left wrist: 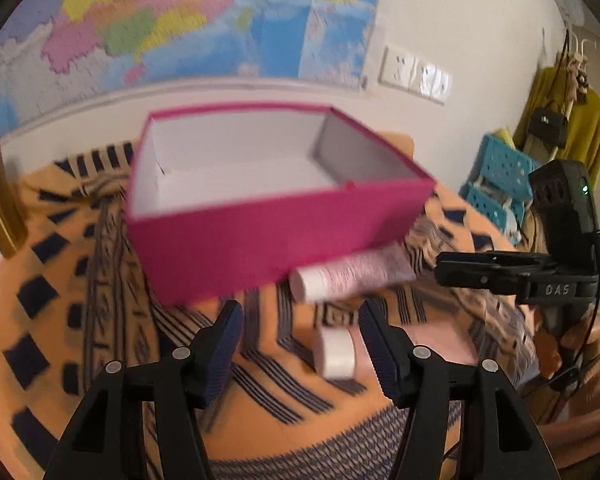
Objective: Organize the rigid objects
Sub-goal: 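Move the right gripper to the large pink tube with white cap, then grasp the pink tube with the right gripper and lift toward the box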
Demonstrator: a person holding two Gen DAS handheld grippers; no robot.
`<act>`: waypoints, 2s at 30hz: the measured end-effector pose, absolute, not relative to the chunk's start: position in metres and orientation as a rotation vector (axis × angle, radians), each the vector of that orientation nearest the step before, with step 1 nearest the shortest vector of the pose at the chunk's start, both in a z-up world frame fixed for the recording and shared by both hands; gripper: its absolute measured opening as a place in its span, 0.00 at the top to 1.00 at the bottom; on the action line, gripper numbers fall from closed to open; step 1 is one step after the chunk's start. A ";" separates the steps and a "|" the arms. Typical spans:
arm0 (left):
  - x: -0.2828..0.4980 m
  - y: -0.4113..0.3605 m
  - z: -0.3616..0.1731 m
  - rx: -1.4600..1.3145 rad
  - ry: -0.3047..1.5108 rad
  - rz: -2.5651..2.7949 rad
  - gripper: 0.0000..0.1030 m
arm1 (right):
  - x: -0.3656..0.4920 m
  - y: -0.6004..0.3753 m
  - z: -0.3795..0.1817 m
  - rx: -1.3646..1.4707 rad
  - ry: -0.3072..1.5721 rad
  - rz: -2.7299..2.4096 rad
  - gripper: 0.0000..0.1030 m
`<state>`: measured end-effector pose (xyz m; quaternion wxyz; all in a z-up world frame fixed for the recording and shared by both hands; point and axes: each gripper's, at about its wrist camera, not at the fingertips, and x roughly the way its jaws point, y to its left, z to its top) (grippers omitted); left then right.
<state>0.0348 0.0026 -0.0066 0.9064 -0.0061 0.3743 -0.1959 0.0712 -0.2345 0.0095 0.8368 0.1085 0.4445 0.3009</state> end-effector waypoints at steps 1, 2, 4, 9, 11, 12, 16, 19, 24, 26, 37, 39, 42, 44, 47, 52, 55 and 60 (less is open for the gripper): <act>0.034 -0.002 -0.012 -0.006 0.785 -0.410 0.40 | 0.068 -0.237 0.006 0.235 0.950 0.628 0.47; 0.033 -0.004 -0.015 -0.006 0.795 -0.417 0.40 | 0.063 -0.243 0.002 0.243 0.963 0.611 0.47; 0.033 -0.011 -0.023 -0.008 0.820 -0.441 0.40 | 0.055 -0.250 -0.006 0.252 0.986 0.588 0.47; 0.034 -0.025 -0.036 0.008 0.857 -0.469 0.41 | 0.036 -0.264 -0.018 0.263 1.036 0.544 0.47; 0.035 -0.030 -0.039 0.014 0.866 -0.476 0.41 | 0.030 -0.271 -0.022 0.280 1.048 0.528 0.47; 0.035 -0.031 -0.040 0.016 0.867 -0.481 0.41 | 0.027 -0.274 -0.023 0.290 1.054 0.523 0.47; 0.035 -0.036 -0.041 0.023 0.872 -0.493 0.42 | 0.018 -0.280 -0.027 0.299 1.071 0.514 0.47; 0.036 -0.036 -0.043 0.024 0.881 -0.495 0.42 | 0.012 -0.280 -0.030 0.314 1.086 0.523 0.47; 0.036 -0.039 -0.047 0.019 0.895 -0.514 0.42 | 0.006 -0.271 -0.034 0.315 1.111 0.554 0.47; 0.035 -0.041 -0.047 0.026 0.894 -0.514 0.42 | 0.007 -0.272 -0.034 0.328 1.106 0.554 0.47; 0.035 -0.037 -0.048 -0.004 0.905 -0.523 0.42 | 0.018 -0.269 -0.033 0.331 1.080 0.551 0.46; 0.035 -0.037 -0.049 -0.005 0.906 -0.520 0.42 | 0.020 -0.269 -0.034 0.332 1.076 0.549 0.46; 0.033 -0.036 -0.049 -0.012 0.908 -0.515 0.42 | 0.025 -0.271 -0.034 0.341 1.073 0.551 0.46; 0.033 -0.036 -0.048 -0.014 0.909 -0.513 0.42 | 0.028 -0.272 -0.035 0.345 1.075 0.558 0.45; 0.031 -0.037 -0.047 -0.013 0.912 -0.503 0.42 | 0.032 -0.272 -0.037 0.352 1.082 0.560 0.45; 0.031 -0.037 -0.047 -0.035 0.915 -0.485 0.42 | 0.031 -0.271 -0.037 0.343 1.079 0.558 0.44; 0.032 -0.037 -0.046 -0.044 0.917 -0.483 0.42 | 0.031 -0.270 -0.036 0.342 1.079 0.559 0.43; 0.030 -0.037 -0.040 -0.045 0.905 -0.484 0.42 | 0.033 -0.268 -0.034 0.331 1.074 0.556 0.43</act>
